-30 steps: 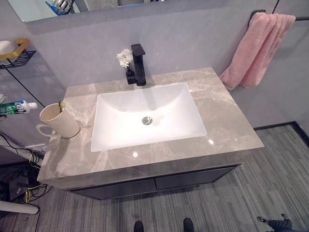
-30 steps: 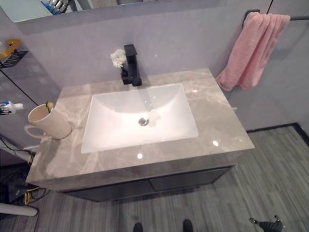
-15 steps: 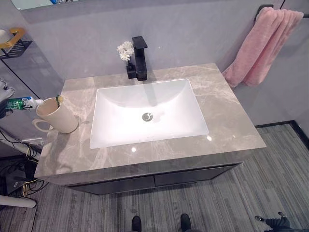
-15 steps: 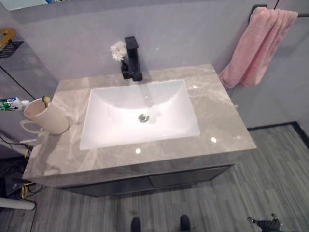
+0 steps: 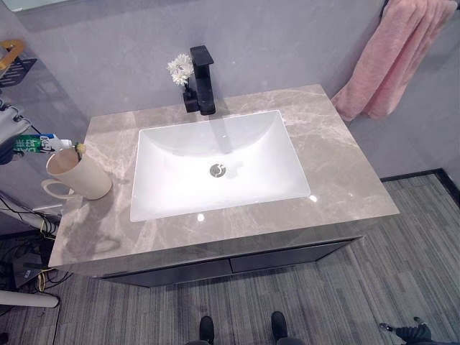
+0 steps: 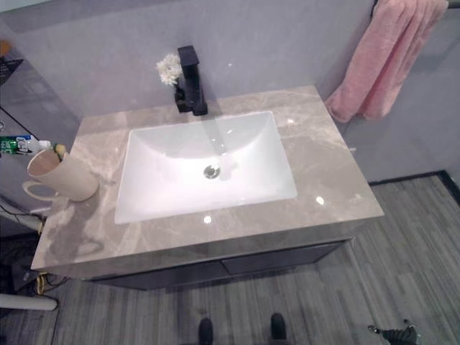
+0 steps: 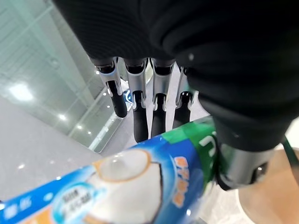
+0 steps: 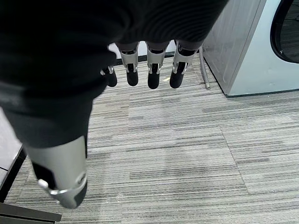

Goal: Put brush and paste in cup on sink, flatten towel.

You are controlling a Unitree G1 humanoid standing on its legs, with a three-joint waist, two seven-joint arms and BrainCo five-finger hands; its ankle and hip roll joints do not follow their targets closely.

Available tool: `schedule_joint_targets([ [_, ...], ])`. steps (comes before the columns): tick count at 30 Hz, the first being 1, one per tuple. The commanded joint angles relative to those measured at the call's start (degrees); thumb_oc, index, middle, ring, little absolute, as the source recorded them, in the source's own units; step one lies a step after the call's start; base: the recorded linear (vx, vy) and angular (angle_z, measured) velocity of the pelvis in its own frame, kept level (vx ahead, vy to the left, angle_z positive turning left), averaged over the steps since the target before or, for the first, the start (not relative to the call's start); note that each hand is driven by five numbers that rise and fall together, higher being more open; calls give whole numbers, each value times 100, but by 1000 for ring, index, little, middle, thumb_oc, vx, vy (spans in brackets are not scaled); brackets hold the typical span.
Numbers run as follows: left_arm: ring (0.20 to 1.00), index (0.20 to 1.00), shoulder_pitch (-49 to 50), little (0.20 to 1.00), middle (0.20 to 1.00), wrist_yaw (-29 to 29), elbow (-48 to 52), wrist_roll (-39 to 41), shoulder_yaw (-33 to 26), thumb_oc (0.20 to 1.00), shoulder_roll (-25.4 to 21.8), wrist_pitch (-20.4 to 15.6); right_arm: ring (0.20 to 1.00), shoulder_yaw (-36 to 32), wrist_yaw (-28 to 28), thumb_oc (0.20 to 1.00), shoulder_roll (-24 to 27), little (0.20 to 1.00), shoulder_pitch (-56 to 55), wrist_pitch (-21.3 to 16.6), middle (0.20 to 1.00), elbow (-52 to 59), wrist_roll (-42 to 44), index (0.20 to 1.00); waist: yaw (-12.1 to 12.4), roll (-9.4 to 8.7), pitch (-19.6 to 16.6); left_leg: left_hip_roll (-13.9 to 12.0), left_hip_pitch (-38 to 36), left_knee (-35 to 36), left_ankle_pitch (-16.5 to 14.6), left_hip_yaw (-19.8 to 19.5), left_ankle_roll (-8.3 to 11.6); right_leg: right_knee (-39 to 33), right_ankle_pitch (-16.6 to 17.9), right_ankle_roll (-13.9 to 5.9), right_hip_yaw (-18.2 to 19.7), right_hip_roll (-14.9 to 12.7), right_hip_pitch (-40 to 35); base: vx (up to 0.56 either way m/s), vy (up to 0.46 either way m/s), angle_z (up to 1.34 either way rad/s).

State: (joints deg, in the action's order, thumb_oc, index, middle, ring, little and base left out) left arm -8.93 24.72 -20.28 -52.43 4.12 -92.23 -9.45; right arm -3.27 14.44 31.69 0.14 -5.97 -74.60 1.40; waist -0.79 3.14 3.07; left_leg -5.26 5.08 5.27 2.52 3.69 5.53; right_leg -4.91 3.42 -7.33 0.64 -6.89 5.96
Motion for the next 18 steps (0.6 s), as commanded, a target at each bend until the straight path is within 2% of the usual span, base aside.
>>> schedule_joint_targets([
  [1,200,200,-441,200,200,66,-505,-94,-322,200,-610,243,1000,77,-6,1000,181,1000,-43,-53,1000,6,-5,1000,-54,-85,-158,-92,-240,-27,-190,-33,69,-9,276,-589,-254,-665,66,0,0,0],
  [10,200,200,-357,200,200,30,-541,-179,-292,200,-701,188,1000,159,-11,1000,181,1000,-9,-72,1000,43,-45,1000,-27,-65,-140,-91,-228,-27,-175,-63,73,-9,265,-576,-289,-667,40,0,0,0],
  [18,200,200,-444,200,200,74,-1058,-120,-119,200,-661,255,1000,317,-11,1000,218,1000,56,-102,1000,129,-133,1000,-82,-27,-94,-64,-166,-27,-160,-90,69,-9,284,-585,-311,-675,79,0,0,0],
])
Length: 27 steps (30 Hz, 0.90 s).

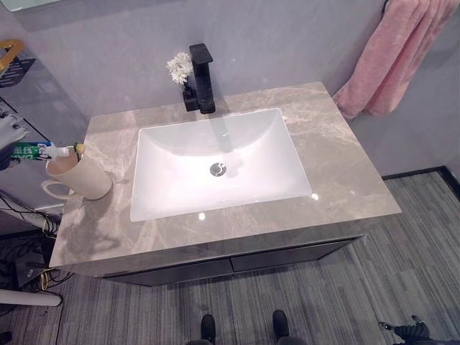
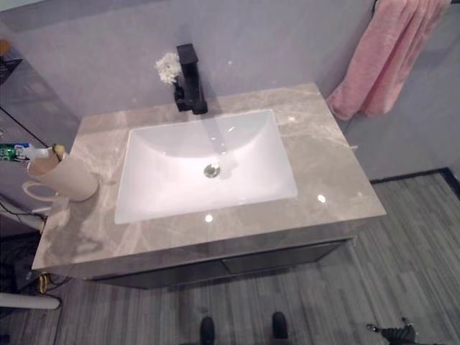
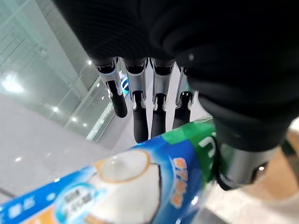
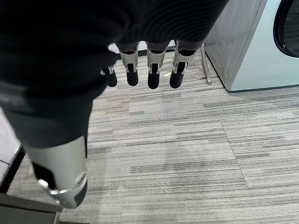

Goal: Put brush and paste in cup on sink, flatten towel.

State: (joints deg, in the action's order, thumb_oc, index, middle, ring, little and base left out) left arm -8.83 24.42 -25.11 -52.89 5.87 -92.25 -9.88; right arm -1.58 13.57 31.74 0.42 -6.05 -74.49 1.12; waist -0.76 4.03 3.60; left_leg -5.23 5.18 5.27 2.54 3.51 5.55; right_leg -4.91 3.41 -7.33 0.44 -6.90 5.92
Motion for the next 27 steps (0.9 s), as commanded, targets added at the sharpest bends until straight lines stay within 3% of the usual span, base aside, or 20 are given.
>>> schedule_joint_targets([
  [1,200,200,-520,200,200,116,-597,-98,-222,200,-669,309,1000,158,75,1000,212,1000,26,-101,1000,114,-102,1000,-95,-114,-147,-67,-173,-27,-163,-75,65,-9,286,-588,-293,-676,84,0,0,0],
  [27,200,200,-1949,200,200,42,-618,-243,1398,200,-806,157,1000,217,57,1000,290,1000,-6,-131,1000,77,-174,1000,-162,-54,-40,-80,-101,-27,-144,-50,79,-9,314,-585,-286,-660,205,0,1,0],
])
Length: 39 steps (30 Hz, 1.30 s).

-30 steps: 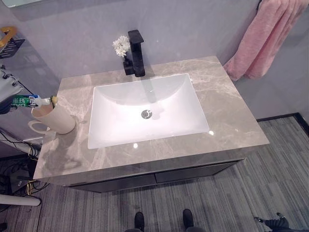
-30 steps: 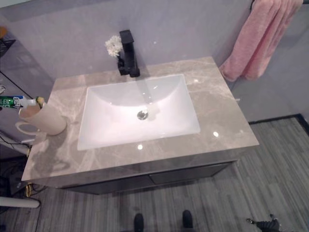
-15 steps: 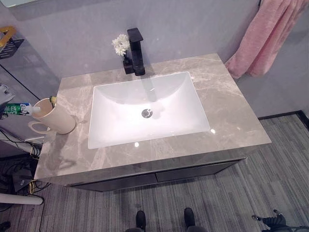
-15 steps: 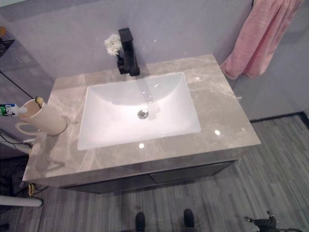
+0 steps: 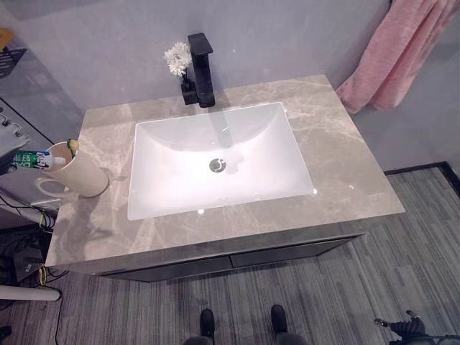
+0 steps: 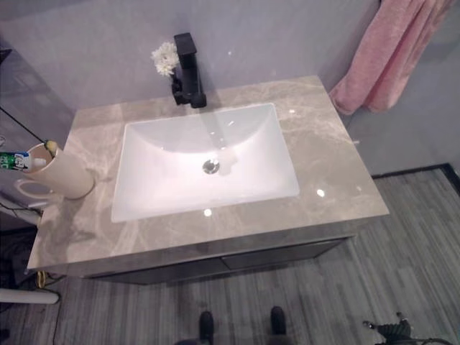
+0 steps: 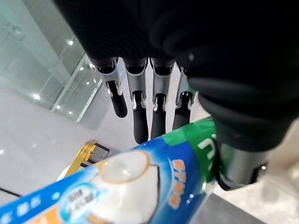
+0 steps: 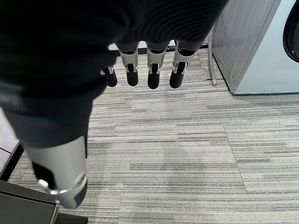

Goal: Put brush and paste in cup on sink, flatten towel.

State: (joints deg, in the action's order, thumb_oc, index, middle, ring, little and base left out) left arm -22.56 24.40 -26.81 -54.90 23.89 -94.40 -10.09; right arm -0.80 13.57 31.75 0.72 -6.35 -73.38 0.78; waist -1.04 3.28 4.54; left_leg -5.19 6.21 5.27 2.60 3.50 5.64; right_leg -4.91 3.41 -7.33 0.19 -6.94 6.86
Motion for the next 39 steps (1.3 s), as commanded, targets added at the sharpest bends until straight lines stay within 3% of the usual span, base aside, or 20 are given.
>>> schedule_joint_targets([
  [1,200,200,-660,200,200,45,-430,-51,-323,200,-609,157,1000,139,56,1000,301,1000,-35,-105,1000,-24,-143,1000,-133,29,-125,-86,-187,-27,-144,-47,73,-9,319,-584,-264,-657,126,0,0,0],
  [21,200,200,-1442,200,200,71,-80,-242,652,200,-671,-2,1000,117,98,1000,447,1000,4,-125,1000,47,-223,1000,-133,281,-57,-73,-110,-27,-132,-48,106,-9,312,-580,-205,-653,225,0,0,0],
  [39,200,200,-2102,200,200,-107,464,-409,1242,200,-1136,-236,1000,362,54,1000,567,1000,116,-133,1000,4,-237,1000,-285,435,7,-72,-163,-27,-157,-58,100,-9,278,-581,-258,-655,155,0,0,0],
])
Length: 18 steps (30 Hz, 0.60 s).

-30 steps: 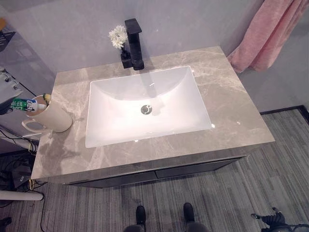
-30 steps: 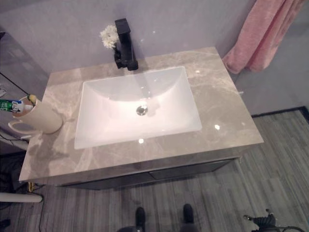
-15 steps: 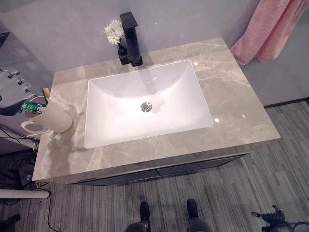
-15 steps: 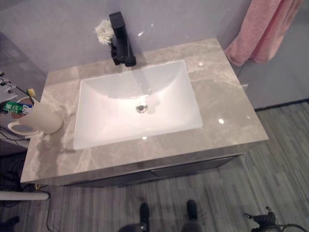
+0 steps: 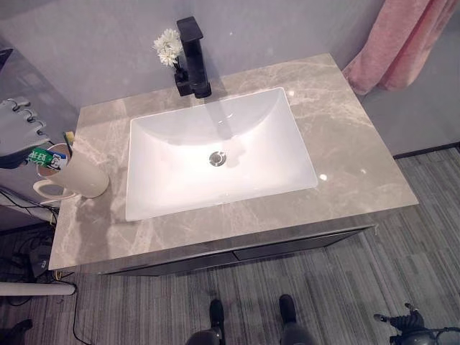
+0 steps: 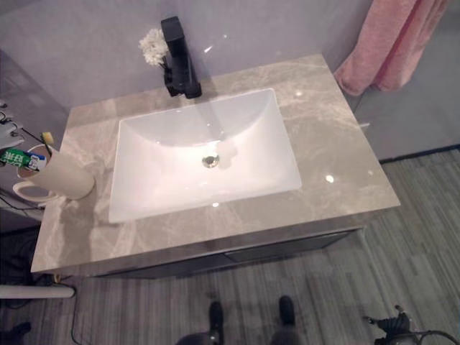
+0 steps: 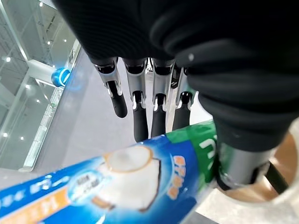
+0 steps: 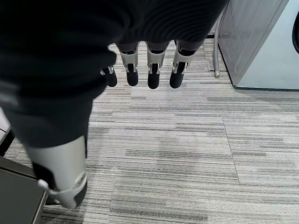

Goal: Put brush and paste in cup on sink, flatten towel.

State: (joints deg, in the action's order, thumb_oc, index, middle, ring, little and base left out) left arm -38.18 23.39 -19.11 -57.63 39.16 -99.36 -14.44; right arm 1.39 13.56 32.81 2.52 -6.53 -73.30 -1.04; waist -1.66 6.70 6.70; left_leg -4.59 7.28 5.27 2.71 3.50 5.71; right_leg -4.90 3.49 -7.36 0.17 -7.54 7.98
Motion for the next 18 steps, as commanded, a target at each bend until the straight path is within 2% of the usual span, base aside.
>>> schedule_joint_targets([
  [1,200,200,-543,200,200,-6,-305,-135,-282,200,-640,199,1000,144,55,1000,460,1000,-63,-115,1000,-5,-54,1000,-225,92,-208,-132,-272,-27,-168,-59,93,-10,270,-579,-257,-596,42,0,0,0],
  [12,200,200,-269,200,200,-87,-230,-147,-458,200,-766,111,1000,190,27,1000,457,1000,-54,-121,1000,16,-48,1000,-231,64,-172,-143,-262,-27,-154,-71,91,-10,253,-573,-280,-594,34,-1,1,0],
  [18,200,200,133,200,200,-168,-511,-162,-579,200,-758,59,1000,204,0,1000,456,1000,-47,-141,1000,38,-60,1000,-231,17,-111,-145,-226,-27,-142,-61,90,-10,271,-578,-281,-593,68,-3,3,1],
])
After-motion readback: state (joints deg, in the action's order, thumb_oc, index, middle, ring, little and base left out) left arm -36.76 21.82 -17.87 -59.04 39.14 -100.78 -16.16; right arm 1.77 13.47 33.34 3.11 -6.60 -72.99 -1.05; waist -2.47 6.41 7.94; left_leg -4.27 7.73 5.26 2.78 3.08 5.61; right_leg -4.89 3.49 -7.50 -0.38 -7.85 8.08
